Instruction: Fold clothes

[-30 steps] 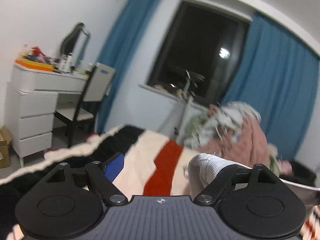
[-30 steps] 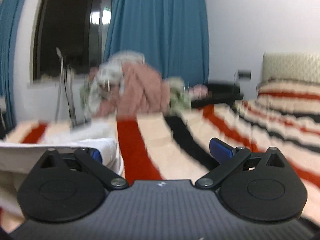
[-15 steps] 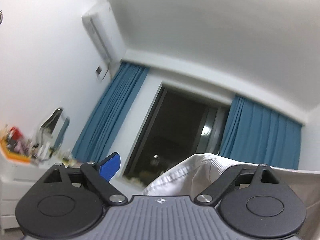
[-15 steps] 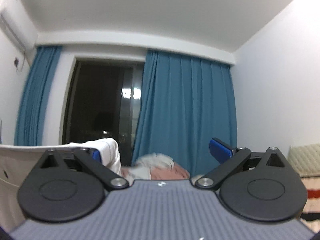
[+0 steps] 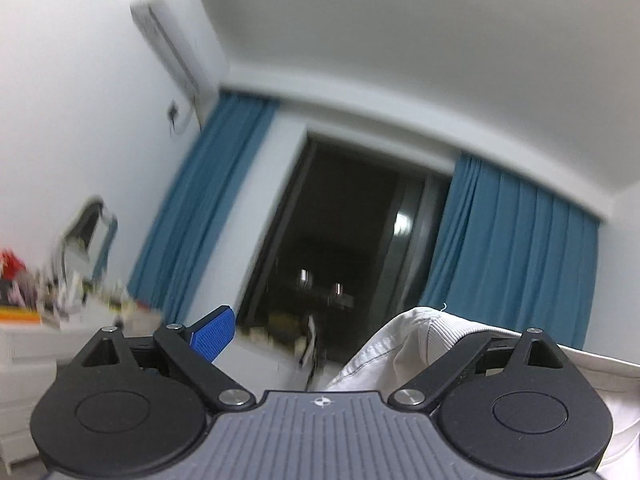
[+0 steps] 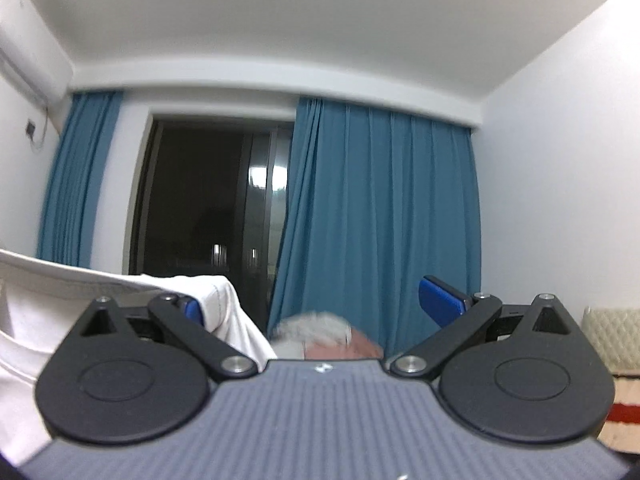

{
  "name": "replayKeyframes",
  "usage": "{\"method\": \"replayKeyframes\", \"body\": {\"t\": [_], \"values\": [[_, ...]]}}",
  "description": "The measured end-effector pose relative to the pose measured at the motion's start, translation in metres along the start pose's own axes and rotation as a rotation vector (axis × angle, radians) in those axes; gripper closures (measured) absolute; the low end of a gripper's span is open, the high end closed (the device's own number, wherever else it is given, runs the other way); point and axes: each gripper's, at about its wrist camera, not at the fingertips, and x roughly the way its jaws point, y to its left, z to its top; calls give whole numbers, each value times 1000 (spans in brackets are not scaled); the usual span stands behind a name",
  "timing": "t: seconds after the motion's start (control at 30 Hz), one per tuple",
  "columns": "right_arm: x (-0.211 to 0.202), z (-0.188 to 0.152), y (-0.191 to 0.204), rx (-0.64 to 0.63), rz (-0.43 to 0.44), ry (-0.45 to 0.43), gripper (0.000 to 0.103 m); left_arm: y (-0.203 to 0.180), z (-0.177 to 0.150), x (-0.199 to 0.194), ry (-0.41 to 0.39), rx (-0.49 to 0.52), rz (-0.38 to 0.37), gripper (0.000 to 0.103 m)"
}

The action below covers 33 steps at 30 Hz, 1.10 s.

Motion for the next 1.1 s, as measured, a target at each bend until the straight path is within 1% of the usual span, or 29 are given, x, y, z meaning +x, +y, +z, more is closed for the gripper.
{"method": "replayKeyframes", "body": {"t": [0.07,0.13,0.2,0.27,0.37,0.4,0.47,0.53,0.57,0.63,0.7,0.77,0.83,0.87,0.9,0.97,1.03,1.1], "values": [[28,-32,1,-13,1,61,0,7,-41,37,67,15,0,7],[65,-72,6,-27,-1,119,0,5,-85,78,129,29,9,7],[103,-113,10,-40,-4,176,0,2,-130,124,182,47,44,6],[145,-156,15,-22,-14,234,0,2,-174,172,226,61,79,5],[211,-220,21,28,-29,321,0,-5,-251,242,276,109,107,5],[235,-244,21,62,-32,351,0,-3,-279,268,308,111,109,5],[282,-289,24,86,-42,398,0,1,-333,319,375,114,111,5],[322,-344,38,54,-49,446,0,-1,-395,372,451,132,118,5],[341,-372,46,30,-47,475,0,6,-421,394,487,136,121,5],[373,-427,58,-9,-36,547,1,31,-479,443,612,163,128,5],[403,-476,65,-16,-14,660,1,58,-534,487,739,207,126,7],[422,-516,67,-24,13,767,1,79,-577,505,841,218,116,8],[433,-545,70,-57,49,859,1,90,-596,509,849,227,96,2],[438,-553,72,-77,71,898,1,96,-605,510,852,232,86,0],[443,-560,75,-95,99,942,1,96,-608,514,868,264,72,0],[451,-565,79,-126,141,1004,1,94,-613,521,902,334,43,0],[459,-566,81,-144,168,1048,1,92,-614,535,956,372,2,0],[467,-561,84,-156,183,1090,1,83,-598,536,1007,385,-40,0]]}}
